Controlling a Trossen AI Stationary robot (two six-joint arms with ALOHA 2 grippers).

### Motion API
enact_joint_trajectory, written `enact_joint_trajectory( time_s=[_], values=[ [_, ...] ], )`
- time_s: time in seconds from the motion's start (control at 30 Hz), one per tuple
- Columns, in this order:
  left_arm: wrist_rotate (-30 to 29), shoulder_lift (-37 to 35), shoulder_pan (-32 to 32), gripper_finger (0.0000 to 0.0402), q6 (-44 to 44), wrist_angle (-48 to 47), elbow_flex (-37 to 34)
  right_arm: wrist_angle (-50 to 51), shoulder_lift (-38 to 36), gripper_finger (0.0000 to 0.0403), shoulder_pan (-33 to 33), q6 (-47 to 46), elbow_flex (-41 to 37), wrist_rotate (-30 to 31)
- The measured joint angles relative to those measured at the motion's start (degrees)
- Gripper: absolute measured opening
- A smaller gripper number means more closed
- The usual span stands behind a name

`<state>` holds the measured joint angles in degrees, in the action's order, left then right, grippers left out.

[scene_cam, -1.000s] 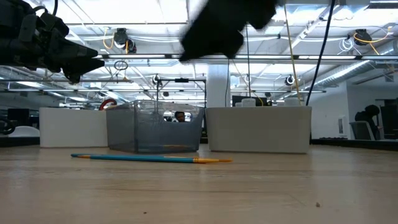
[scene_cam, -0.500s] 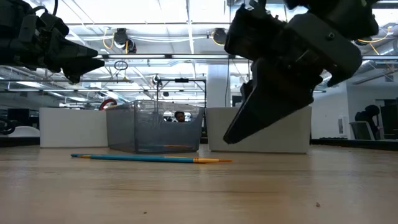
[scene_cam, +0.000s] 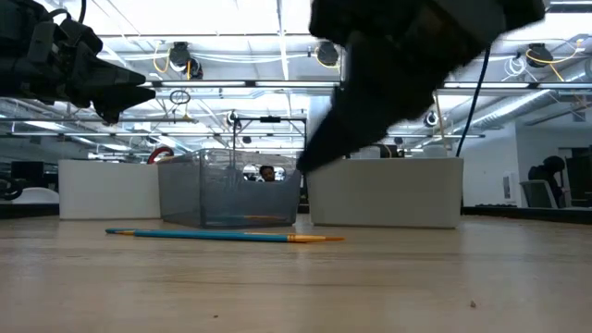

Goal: Pick & Place Paint Supplies
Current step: Put the blue paintbrush into the black bin

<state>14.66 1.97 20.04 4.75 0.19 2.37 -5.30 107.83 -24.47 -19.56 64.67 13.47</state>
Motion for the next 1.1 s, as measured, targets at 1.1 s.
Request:
enact_joint_trajectory(
  time_s=[1.1],
  values=[
    [-0.09, -0.01, 0.01, 0.0214, 0.02, -0.04, 0.0, 16.6, 7.32, 0.0141, -0.28, -3.67, 7.09, 2.03]
  ],
)
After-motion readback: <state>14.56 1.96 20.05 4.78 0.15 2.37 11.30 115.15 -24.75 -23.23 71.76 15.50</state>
